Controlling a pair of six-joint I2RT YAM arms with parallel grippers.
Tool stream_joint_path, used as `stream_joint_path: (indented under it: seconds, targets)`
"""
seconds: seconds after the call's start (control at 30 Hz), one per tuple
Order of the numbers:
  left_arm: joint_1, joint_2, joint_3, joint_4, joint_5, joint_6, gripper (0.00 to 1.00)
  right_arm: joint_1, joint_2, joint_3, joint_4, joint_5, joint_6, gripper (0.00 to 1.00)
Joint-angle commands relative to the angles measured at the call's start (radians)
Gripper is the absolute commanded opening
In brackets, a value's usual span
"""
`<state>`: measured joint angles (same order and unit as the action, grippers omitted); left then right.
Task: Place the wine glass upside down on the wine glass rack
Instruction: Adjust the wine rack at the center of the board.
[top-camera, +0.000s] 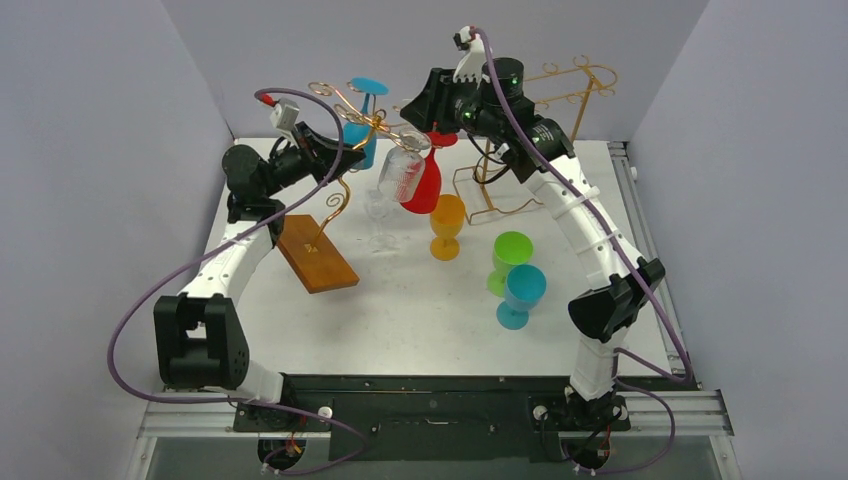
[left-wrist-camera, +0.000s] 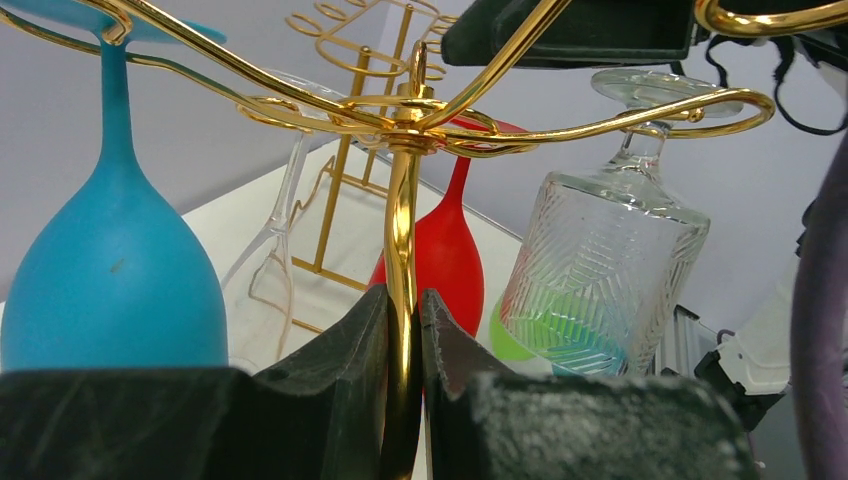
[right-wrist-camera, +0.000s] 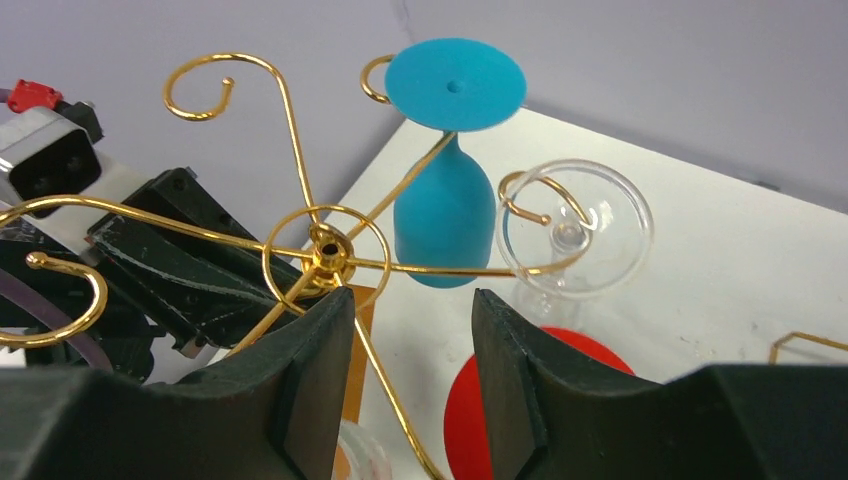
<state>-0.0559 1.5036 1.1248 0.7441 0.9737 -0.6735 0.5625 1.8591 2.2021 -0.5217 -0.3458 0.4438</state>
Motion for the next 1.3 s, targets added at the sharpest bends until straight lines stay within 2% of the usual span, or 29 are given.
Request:
stream_joint_path:
  seconds: [0.0, 0.13, 0.5, 0.77, 1.03, 1.27]
  targets:
    - [0.001, -0.148, 0.036, 0.195, -0.029, -0.063, 0.00, -0.007, -0.026, 0.026, 0.143, -0.138, 0.060, 0.43]
    - [-0.001, -0.175, 0.015, 0.184, -0.029, -0.066, 0.00, -0.001, -0.014, 0.016, 0.181, -0.213, 0.090, 0.43]
    - [0.003, -0.179, 0.000, 0.191, -0.018, -0.064, 0.00, 0.048, 0.002, -0.005, 0.196, -0.278, 0.096, 0.43]
    - [0.011, -0.189, 0.007, 0.192, -0.028, -0.070, 0.00, 0.077, 0.015, 0.002, 0.181, -0.287, 0.105, 0.34]
    - [0.011, -0.209, 0.001, 0.197, -0.017, -0.089, 0.00, 0.118, -0.014, -0.003, 0.135, -0.246, 0.067, 0.33]
    - [0.011, -0.236, -0.006, 0.183, -0.013, -0.077, 0.00, 0.107, -0.032, -0.027, 0.116, -0.200, 0.048, 0.34]
